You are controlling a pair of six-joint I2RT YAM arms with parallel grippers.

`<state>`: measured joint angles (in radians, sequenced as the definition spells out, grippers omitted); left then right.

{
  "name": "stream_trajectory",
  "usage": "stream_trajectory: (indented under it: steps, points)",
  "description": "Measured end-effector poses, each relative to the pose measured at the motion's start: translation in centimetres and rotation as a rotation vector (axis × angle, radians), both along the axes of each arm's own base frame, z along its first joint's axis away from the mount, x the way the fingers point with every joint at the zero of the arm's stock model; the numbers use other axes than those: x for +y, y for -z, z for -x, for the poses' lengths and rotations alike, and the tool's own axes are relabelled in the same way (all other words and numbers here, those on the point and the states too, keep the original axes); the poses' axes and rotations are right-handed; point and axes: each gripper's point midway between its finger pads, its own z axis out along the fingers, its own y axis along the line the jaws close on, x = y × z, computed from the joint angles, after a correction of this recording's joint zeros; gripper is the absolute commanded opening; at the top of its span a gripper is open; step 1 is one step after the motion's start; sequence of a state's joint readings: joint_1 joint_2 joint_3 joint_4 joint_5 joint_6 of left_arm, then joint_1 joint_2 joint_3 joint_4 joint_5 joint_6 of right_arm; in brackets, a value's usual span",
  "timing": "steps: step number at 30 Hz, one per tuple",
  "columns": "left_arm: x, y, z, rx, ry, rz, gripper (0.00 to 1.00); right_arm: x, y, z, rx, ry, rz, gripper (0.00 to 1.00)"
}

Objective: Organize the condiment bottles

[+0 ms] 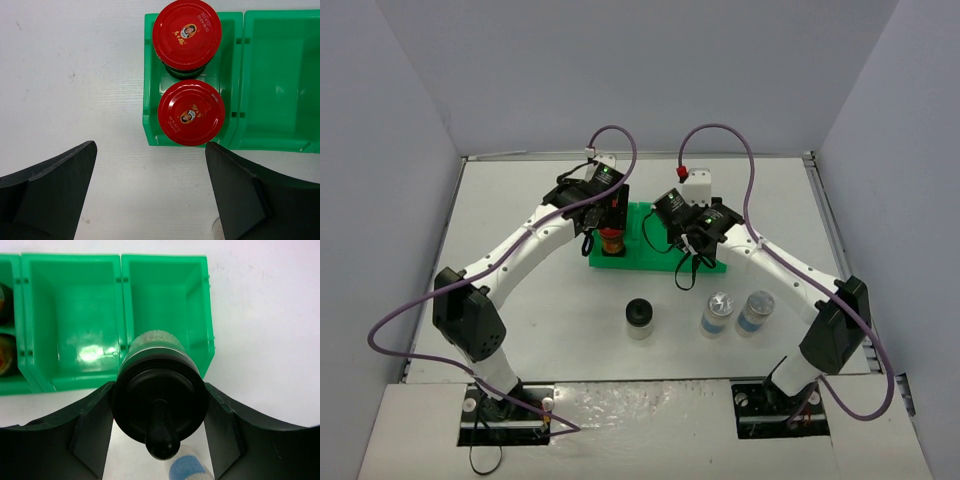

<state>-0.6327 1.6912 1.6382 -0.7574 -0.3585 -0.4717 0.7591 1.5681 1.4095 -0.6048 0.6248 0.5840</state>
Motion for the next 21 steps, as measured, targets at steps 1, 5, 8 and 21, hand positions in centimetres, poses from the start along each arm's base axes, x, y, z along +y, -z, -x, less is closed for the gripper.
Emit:
stream_trajectory:
  steps: [1,5,8,21]
  points:
    - [0.0,0.0,0.0,0.001,0.001,0.0,0.88,0.0,-0.2,-0.5,-0.006,0.004,0.003,0.0]
    - [0.0,0.1,0.0,0.003,0.001,0.0,0.88,0.8,-0.7,-2.3,-0.027,-0.002,0.003,0.0]
    - [0.0,0.1,0.0,0.003,0.001,0.0,0.88,1.1,-0.6,-3.3,-0.026,-0.008,0.008,0.0]
    - [1.1,1.5,0.5,0.023,-0.025,-0.037,0.88,3.2,2.0,-6.4,0.016,-0.046,-0.013,0.0]
